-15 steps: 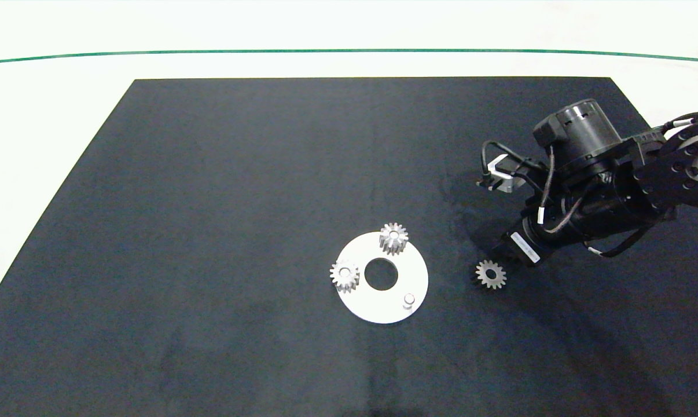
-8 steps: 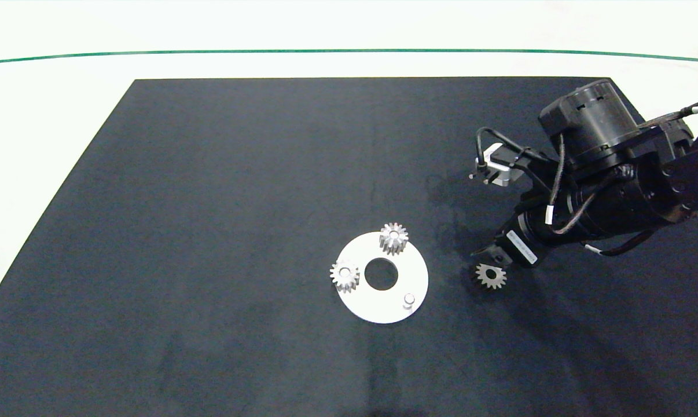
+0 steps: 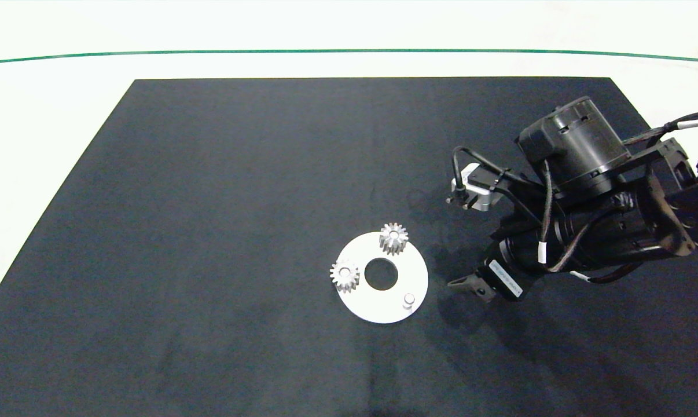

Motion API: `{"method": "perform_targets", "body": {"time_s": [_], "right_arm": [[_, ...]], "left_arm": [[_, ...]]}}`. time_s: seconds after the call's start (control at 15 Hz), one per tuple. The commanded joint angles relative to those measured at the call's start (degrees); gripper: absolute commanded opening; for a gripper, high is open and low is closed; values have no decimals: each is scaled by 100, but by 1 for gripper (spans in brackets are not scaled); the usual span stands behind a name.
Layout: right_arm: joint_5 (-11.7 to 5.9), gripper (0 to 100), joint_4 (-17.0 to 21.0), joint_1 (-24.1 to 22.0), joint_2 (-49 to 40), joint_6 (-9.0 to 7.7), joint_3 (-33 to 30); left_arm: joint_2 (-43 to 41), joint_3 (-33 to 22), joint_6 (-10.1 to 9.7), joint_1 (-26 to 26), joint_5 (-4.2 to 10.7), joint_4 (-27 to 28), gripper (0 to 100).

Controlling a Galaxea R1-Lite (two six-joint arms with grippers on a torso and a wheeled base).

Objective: Remove an incorrectly installed larger gear and replace it with the correct smaller gear

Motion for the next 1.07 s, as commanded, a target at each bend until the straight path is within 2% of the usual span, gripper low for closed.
{"method": "perform_targets", "body": {"time_s": [0.07,0.47,0.67,1.07], "right_arm": [[21,100,17,37,77,14,167],[-49,100,8,-77,68,-4,510],[-234,100,0,-253,103,-13,510],[-207,100,8,-350,139,5,572]], "left_arm": [[-18,36,3,-1,4,17,100],[-35,53,3,-1,4,8,100],[-35,71,3,-1,4,8,100],[-53,71,3,-1,4,8,100]]}}
